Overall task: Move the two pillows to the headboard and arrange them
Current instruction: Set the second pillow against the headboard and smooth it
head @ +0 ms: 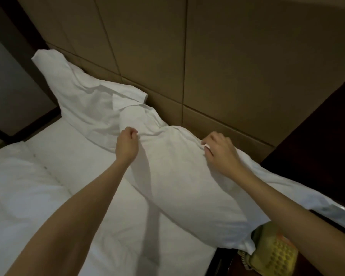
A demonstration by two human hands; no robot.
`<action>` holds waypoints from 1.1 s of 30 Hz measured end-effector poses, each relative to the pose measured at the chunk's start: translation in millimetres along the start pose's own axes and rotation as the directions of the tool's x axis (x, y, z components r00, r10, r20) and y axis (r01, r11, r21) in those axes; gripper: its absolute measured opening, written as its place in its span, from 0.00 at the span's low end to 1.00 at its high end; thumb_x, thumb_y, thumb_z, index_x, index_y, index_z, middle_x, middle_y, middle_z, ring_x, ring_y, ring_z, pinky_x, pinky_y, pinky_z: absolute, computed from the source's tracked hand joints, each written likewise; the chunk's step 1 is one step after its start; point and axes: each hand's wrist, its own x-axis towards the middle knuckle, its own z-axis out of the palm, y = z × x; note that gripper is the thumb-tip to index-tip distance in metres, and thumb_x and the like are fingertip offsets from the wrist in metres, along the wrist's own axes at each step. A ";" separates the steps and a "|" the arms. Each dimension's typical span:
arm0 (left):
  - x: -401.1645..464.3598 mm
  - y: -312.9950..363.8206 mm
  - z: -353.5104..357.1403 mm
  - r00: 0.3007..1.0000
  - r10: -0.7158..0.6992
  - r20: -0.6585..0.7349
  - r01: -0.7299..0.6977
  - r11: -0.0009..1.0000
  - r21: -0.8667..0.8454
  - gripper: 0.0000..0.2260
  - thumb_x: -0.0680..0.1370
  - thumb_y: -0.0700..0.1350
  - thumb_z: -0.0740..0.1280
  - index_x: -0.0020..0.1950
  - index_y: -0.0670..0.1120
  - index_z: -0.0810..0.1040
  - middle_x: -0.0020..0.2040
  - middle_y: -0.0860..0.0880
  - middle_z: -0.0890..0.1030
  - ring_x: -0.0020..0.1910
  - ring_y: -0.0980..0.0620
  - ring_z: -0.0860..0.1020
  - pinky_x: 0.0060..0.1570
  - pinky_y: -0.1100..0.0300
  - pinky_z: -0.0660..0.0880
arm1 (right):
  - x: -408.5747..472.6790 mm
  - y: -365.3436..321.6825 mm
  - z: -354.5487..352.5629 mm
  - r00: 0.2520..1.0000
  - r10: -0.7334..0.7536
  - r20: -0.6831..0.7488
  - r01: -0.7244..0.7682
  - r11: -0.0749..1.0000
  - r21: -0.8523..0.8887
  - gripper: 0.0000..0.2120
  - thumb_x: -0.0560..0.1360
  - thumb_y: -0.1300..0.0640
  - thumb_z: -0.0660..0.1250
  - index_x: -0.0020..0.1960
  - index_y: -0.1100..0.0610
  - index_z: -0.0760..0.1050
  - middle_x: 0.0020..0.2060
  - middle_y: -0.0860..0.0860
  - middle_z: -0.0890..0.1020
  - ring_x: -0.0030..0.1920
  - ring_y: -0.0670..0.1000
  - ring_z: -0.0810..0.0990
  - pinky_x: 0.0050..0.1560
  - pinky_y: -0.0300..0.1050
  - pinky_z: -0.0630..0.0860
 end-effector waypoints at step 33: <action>-10.8 -111.8 -87.2 0.954 -0.283 -0.101 0.255 0.940 -0.227 0.10 0.79 0.40 0.56 0.52 0.45 0.77 0.50 0.47 0.79 0.46 0.47 0.78 0.45 0.57 0.72 | 150.7 -63.8 115.1 0.867 -0.258 0.427 0.365 0.911 -0.191 0.31 0.78 0.37 0.47 0.77 0.46 0.45 0.79 0.50 0.46 0.77 0.57 0.43 0.74 0.57 0.43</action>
